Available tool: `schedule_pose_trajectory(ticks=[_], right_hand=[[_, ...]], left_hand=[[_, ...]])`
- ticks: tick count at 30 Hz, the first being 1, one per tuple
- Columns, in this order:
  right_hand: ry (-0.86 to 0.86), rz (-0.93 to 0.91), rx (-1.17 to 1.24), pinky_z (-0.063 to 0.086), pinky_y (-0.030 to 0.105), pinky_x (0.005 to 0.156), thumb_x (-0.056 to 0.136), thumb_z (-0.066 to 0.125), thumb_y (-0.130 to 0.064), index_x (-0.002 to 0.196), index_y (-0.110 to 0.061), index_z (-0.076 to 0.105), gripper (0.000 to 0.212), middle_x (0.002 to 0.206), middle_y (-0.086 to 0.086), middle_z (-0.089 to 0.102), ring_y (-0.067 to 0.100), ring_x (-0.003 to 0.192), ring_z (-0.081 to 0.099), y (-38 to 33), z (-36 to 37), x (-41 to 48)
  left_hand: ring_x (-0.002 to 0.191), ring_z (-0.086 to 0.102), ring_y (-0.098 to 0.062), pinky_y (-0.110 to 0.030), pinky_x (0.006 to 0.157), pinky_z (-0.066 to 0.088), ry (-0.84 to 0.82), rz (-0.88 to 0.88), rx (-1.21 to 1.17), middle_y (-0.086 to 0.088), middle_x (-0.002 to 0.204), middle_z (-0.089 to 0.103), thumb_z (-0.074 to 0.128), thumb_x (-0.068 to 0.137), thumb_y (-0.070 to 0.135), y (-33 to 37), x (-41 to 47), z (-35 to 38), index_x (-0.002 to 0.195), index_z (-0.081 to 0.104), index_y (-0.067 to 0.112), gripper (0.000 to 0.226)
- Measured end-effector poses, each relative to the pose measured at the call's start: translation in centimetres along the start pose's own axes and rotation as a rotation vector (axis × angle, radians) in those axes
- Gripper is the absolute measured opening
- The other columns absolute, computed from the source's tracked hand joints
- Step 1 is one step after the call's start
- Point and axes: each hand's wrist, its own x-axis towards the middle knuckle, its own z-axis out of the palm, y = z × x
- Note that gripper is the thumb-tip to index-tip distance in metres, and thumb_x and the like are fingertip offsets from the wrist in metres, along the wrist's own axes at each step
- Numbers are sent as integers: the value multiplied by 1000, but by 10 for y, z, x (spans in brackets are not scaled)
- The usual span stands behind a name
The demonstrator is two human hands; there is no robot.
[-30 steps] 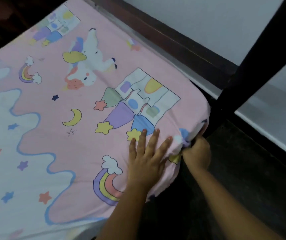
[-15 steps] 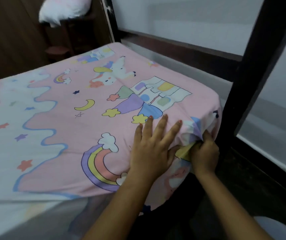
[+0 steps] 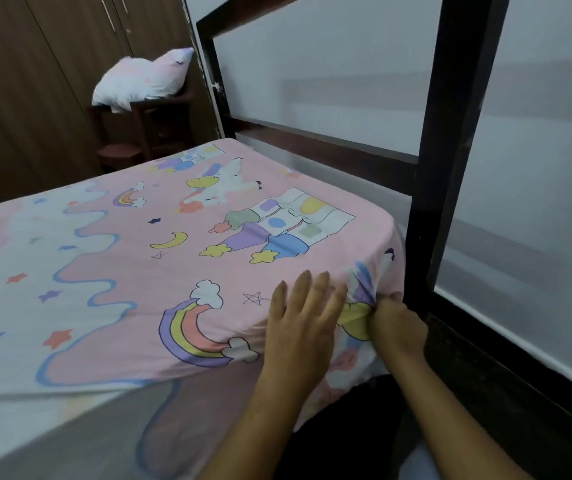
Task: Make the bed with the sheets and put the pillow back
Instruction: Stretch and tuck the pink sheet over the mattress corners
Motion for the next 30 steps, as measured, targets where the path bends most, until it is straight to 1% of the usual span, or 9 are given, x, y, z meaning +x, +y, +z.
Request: schedule_pose_trajectory(ticks=[3, 7, 11, 14, 18, 22, 26, 28, 30], right_hand=[[-34, 4, -33, 40, 36, 71, 95, 33, -12, 113, -9, 56, 30, 118, 15, 51, 38, 97, 61, 1, 0, -1], [-69, 38, -18, 42, 37, 79, 94, 32, -12, 118, -9, 56, 34, 122, 14, 50, 37, 104, 58, -7, -9, -2], [-162, 101, 43, 42, 36, 81, 96, 33, -22, 125, -9, 50, 36, 129, 15, 50, 36, 110, 55, -9, -21, -5], [-2, 124, 234, 42, 37, 73, 92, 45, -24, 113, -11, 42, 25, 116, 18, 59, 37, 102, 58, 0, -31, -9], [45, 85, 290, 47, 43, 81, 83, 59, -28, 145, -14, 18, 76, 128, 19, 51, 40, 110, 55, -4, -39, -2], [-42, 75, 53, 48, 36, 78, 88, 52, -25, 118, -6, 53, 35, 117, 18, 60, 36, 104, 60, -9, -48, 13], [-37, 41, -111, 47, 34, 78, 90, 45, -18, 113, -8, 62, 30, 114, 15, 63, 34, 103, 61, -4, -55, 28], [-23, 46, -116, 48, 33, 77, 90, 45, -18, 112, -9, 64, 30, 112, 13, 64, 33, 102, 62, -2, -54, 38], [-21, 50, -129, 48, 32, 77, 90, 45, -18, 110, -12, 65, 29, 111, 10, 65, 31, 101, 63, 2, -49, 46]], left_hand=[[123, 45, -30, -47, 102, 30, 57, 48, 16, -6, 135, 51, 57, 75, 25, -2, -21, 4, 126, 54, 21, 52], [105, 48, -26, -38, 84, 36, 48, -36, 33, -3, 120, 56, 85, 53, 32, -18, -6, -8, 123, 48, 19, 80], [102, 49, -27, -41, 81, 40, 4, -83, 18, -2, 119, 57, 84, 52, 38, -13, -2, -13, 128, 45, 21, 87], [98, 50, -27, -40, 78, 38, -18, -102, 6, -1, 115, 57, 83, 53, 34, -11, 1, -19, 126, 49, 21, 82], [78, 53, -23, -34, 60, 42, -27, -127, -21, 1, 93, 58, 81, 52, 26, -7, 13, -30, 104, 57, 21, 58], [62, 49, -20, -28, 48, 34, -27, -131, -68, 3, 73, 54, 78, 47, 16, -2, 30, -40, 81, 56, 20, 41], [59, 48, -19, -27, 46, 29, -103, -139, -75, 2, 68, 51, 79, 43, 16, 4, 47, -38, 80, 57, 19, 43], [71, 51, -20, -30, 52, 34, -181, -166, -47, 0, 81, 52, 79, 52, 22, 12, 55, -37, 92, 56, 21, 47], [96, 47, -22, -34, 71, 38, -284, -231, -4, -4, 105, 47, 66, 77, 25, 20, 67, -31, 113, 44, 20, 43]])
